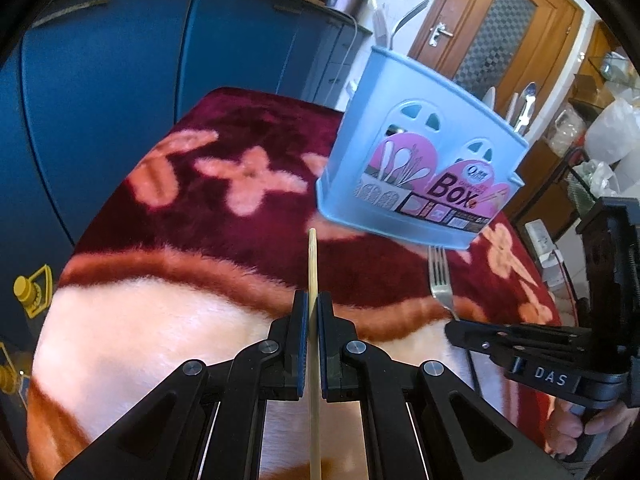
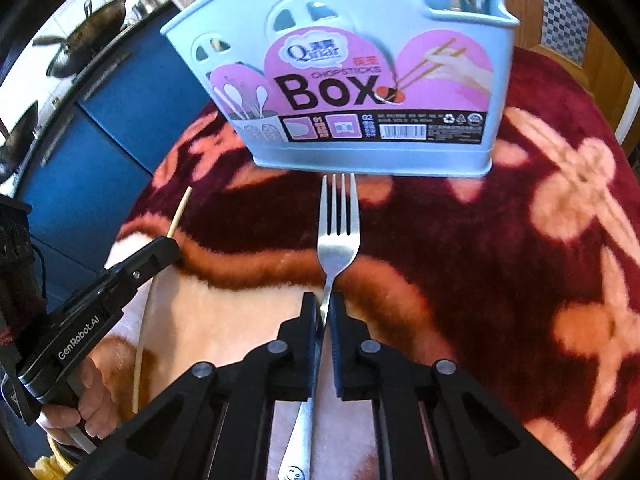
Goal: Organize utensils
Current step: 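Lift the chopstick with the left tool while the right tool carries the fork over the caddy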
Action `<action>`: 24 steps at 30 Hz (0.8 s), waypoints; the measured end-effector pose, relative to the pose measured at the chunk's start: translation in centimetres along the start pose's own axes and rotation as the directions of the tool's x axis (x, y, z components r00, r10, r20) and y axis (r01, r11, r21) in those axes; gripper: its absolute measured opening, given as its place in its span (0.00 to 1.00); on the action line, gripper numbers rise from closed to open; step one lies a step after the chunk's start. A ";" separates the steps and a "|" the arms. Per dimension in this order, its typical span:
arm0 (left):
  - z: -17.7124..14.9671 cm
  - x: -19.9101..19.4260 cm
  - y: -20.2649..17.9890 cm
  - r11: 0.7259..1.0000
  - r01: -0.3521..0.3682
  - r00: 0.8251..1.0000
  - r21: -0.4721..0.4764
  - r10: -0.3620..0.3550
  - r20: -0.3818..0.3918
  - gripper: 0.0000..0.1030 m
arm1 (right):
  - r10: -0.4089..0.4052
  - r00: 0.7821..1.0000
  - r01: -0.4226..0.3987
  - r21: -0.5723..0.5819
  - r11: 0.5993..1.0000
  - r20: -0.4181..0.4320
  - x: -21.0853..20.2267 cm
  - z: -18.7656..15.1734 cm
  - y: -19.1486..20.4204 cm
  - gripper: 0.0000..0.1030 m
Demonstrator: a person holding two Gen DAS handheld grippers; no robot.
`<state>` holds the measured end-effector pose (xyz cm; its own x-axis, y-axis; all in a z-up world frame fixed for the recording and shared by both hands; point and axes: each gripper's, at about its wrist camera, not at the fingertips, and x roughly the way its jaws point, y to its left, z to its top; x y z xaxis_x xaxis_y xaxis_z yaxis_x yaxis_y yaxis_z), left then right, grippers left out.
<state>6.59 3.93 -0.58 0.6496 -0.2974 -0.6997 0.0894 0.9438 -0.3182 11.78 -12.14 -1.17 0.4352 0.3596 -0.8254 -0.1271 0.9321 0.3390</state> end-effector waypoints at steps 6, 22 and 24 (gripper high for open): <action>0.3 -1.3 -0.6 1.000 0.020 0.999 0.005 -0.020 0.038 0.04 | 0.047 0.995 -0.048 0.005 0.999 0.086 -1.8 -1.0 -0.4 0.05; 1.4 -5.2 -3.2 0.994 0.109 0.979 0.022 -0.111 0.170 0.04 | 0.098 0.901 -0.100 -0.016 0.995 0.422 -9.9 -4.2 -1.2 0.03; 1.6 -5.4 -3.8 0.993 0.112 0.977 0.030 -0.116 0.178 0.04 | 0.090 0.888 -0.088 -0.024 0.996 0.451 -10.9 -4.4 -1.4 0.03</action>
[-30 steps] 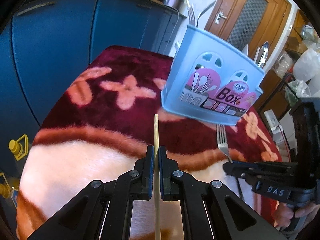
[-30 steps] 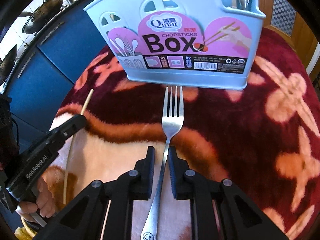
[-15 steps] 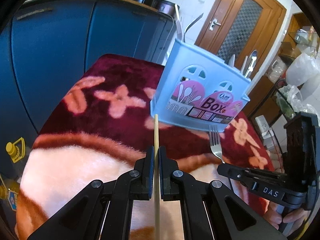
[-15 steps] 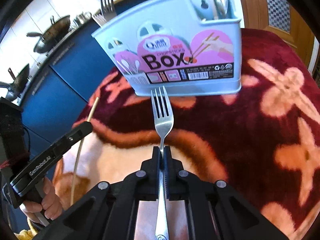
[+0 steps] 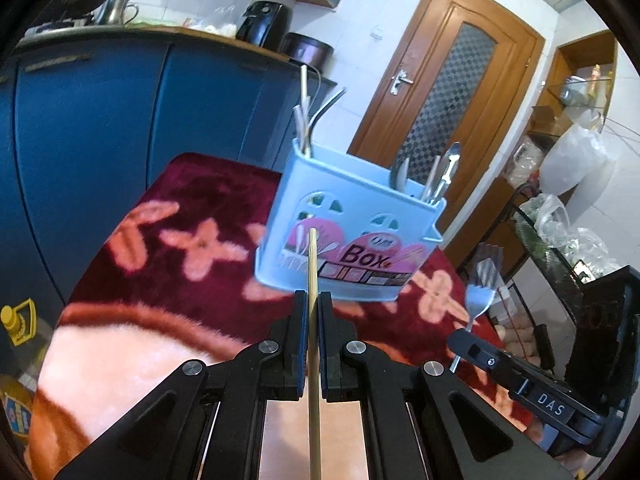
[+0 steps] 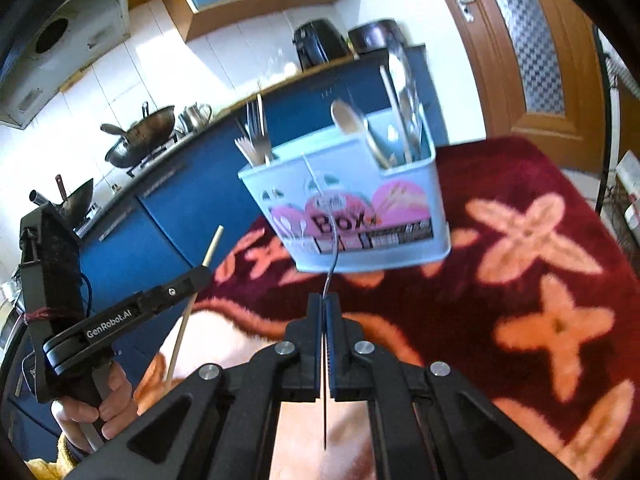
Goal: Organize utensils
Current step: 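Lift the chopstick with the left tool while the right tool carries the fork over the caddy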
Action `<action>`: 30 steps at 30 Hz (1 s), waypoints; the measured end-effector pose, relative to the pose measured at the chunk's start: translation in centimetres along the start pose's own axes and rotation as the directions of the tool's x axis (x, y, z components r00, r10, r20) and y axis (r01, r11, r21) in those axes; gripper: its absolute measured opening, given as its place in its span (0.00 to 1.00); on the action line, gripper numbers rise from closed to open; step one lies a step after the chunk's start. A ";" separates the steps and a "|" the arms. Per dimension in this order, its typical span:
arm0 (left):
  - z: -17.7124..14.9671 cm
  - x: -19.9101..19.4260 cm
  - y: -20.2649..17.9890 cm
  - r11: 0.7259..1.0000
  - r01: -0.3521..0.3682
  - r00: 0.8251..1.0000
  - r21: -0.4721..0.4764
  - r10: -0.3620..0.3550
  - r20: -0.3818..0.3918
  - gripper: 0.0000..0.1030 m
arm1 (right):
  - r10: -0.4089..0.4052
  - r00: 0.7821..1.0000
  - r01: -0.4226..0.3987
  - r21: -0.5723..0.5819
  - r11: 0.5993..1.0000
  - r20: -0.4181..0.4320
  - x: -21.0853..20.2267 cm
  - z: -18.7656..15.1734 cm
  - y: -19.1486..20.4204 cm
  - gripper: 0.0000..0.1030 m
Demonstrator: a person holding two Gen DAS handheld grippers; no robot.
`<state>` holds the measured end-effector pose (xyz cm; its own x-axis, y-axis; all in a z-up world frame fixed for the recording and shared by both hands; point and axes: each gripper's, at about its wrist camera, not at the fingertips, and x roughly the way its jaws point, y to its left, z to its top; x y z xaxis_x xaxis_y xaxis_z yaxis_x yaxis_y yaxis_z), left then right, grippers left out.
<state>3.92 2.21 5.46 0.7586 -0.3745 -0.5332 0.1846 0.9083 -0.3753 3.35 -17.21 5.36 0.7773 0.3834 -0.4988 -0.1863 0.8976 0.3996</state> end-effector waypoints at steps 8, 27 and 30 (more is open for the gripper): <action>1.5 -0.4 -1.8 0.999 0.020 0.998 0.037 -0.022 0.063 0.04 | -0.033 0.996 0.037 -0.051 0.998 0.079 -1.2 1.8 1.2 0.03; 11.2 1.7 -5.8 0.993 0.033 0.945 0.117 -0.069 0.318 0.04 | -0.054 0.980 0.069 -0.070 0.995 0.190 -1.5 9.0 -0.2 0.03; 12.7 2.7 -6.2 0.992 0.030 0.929 0.125 -0.074 0.362 0.04 | -0.054 0.978 0.070 -0.075 0.995 0.202 -1.2 10.0 -0.5 0.03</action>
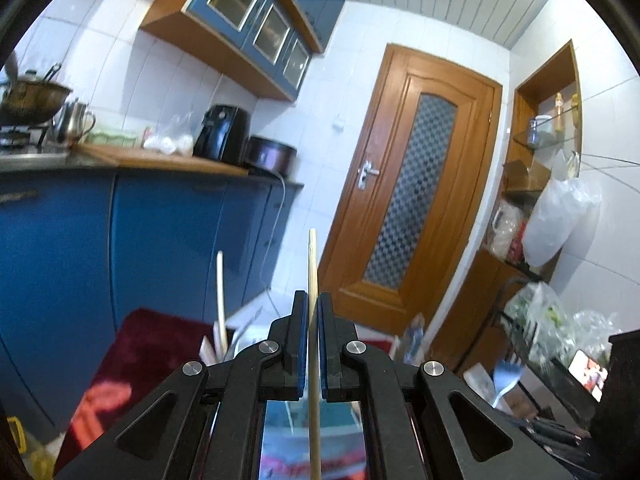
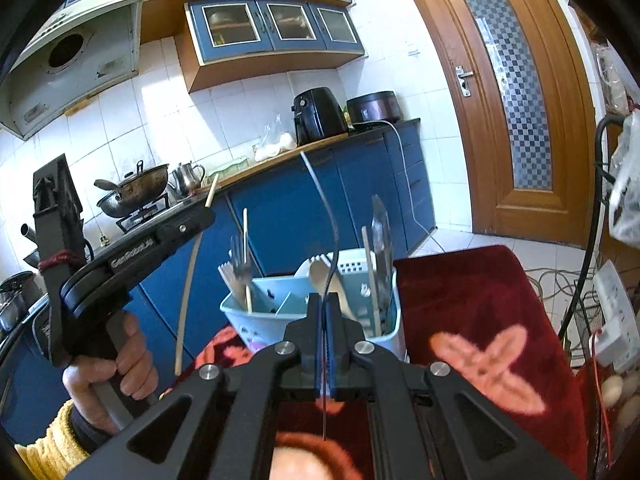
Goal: Organize utensils
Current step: 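Lift the chopstick with the left tool while the right tool carries the fork over the caddy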
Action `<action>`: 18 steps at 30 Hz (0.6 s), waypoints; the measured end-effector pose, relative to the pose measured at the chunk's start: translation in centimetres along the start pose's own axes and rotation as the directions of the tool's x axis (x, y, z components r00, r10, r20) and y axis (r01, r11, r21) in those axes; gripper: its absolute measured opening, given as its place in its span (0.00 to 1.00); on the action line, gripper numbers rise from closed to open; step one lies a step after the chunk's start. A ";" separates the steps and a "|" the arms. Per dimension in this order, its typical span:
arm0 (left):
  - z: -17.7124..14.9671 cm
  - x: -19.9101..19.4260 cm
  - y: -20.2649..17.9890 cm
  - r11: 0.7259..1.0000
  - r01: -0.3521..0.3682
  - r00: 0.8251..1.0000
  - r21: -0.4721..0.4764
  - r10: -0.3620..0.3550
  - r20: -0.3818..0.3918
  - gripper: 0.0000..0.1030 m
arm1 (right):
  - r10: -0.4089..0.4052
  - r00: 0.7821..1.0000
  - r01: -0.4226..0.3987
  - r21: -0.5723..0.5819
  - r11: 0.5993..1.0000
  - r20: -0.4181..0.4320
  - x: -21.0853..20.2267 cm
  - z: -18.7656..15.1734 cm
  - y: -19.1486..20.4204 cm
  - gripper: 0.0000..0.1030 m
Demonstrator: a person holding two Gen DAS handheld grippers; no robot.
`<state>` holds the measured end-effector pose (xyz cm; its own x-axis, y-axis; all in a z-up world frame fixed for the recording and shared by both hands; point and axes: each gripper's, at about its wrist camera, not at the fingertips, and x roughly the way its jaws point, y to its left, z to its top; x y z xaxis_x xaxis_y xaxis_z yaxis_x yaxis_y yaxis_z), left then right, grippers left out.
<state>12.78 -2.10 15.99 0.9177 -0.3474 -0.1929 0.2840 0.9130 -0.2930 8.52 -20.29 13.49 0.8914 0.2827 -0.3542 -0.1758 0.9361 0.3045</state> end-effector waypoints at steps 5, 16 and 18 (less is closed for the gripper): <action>1.1 2.2 0.2 1.000 -0.013 0.998 -0.010 0.013 0.058 0.04 | -0.009 1.000 0.009 -0.009 1.000 0.014 0.9 1.3 -0.7 0.03; 0.5 6.4 2.1 0.991 -0.133 0.976 -0.035 0.137 0.170 0.04 | -0.034 0.998 0.035 -0.030 0.999 0.045 3.2 3.4 -2.2 0.03; 0.0 6.8 2.4 0.988 -0.148 0.972 -0.040 0.153 0.177 0.04 | -0.034 0.998 0.035 -0.032 0.999 0.044 3.9 3.5 -2.2 0.03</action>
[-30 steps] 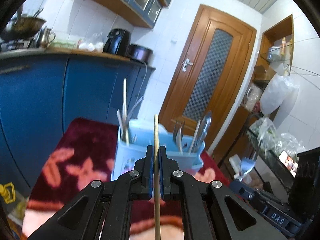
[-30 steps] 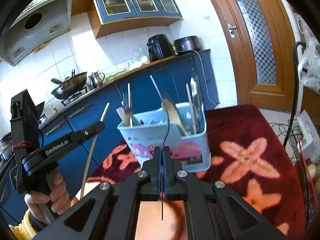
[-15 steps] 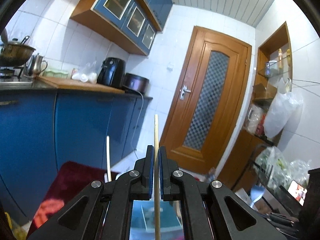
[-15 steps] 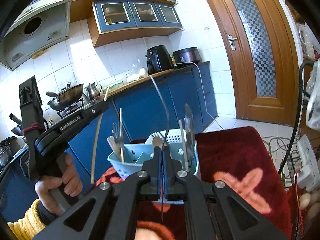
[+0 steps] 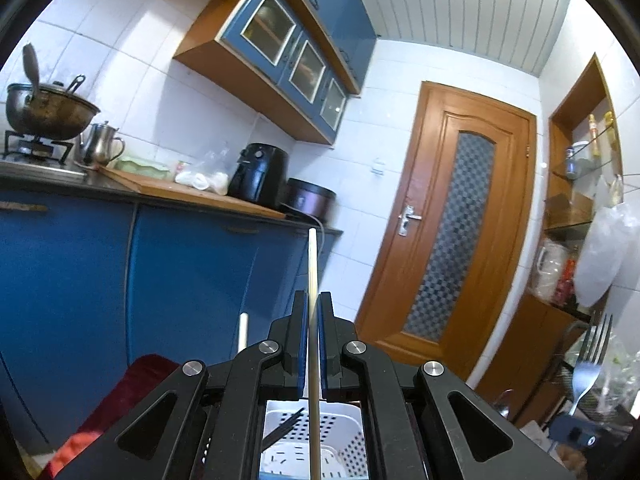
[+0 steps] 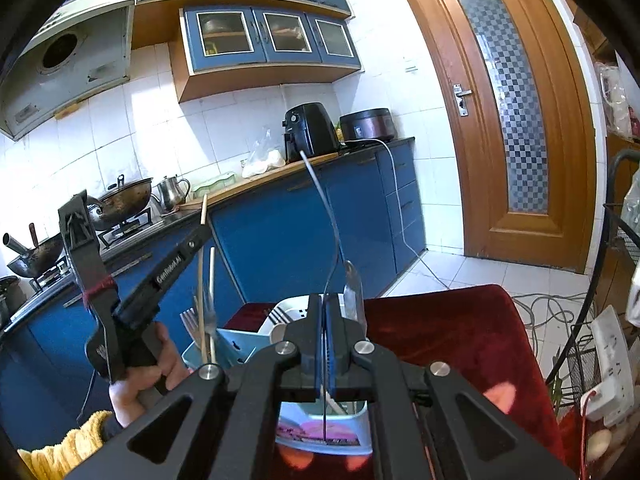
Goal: Organize utensils
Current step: 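Lift the chopstick with the left tool while the right tool carries the fork over the caddy, then open both tools to drop the chopstick and fork into the caddy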
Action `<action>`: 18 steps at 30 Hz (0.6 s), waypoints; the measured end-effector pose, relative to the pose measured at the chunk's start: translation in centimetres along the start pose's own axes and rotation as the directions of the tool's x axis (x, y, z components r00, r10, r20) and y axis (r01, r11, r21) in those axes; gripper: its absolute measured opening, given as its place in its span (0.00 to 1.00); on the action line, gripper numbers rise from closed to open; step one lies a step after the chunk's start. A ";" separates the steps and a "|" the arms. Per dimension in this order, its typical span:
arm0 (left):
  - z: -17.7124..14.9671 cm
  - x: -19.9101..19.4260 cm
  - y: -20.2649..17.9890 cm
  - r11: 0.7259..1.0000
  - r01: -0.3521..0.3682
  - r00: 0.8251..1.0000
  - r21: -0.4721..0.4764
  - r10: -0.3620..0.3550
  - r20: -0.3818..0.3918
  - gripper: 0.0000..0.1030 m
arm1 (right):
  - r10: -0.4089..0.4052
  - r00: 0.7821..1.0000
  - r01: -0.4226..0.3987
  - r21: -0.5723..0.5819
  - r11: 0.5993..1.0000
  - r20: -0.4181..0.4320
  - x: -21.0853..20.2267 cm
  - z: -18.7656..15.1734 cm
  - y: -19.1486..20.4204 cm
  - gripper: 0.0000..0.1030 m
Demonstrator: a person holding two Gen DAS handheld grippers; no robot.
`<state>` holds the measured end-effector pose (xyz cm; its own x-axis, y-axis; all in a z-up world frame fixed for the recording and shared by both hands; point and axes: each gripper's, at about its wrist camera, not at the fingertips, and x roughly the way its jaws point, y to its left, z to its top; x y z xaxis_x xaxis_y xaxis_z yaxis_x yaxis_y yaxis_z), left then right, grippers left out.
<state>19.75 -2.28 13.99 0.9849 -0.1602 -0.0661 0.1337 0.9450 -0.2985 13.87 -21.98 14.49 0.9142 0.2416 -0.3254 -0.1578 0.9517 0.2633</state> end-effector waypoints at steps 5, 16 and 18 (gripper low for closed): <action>-1.4 0.0 -0.1 0.999 -0.039 0.999 0.036 0.037 0.033 0.04 | -0.009 1.000 0.009 -0.007 1.000 0.003 1.6 -0.1 0.1 0.03; -3.1 -1.5 -1.4 0.990 -0.050 0.996 0.132 0.041 0.073 0.04 | -0.044 0.999 0.044 -0.059 0.997 -0.001 3.8 -1.1 0.7 0.03; -3.3 -1.8 -1.4 0.989 -0.050 0.997 0.139 0.041 0.068 0.04 | -0.041 0.999 0.039 -0.065 0.997 -0.024 4.1 -1.6 0.8 0.04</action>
<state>17.47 -4.27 11.39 0.9947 -0.1019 -0.0133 0.0985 0.9822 -0.1599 16.92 -19.96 11.95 0.9107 0.2069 -0.3576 -0.1457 0.9708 0.1905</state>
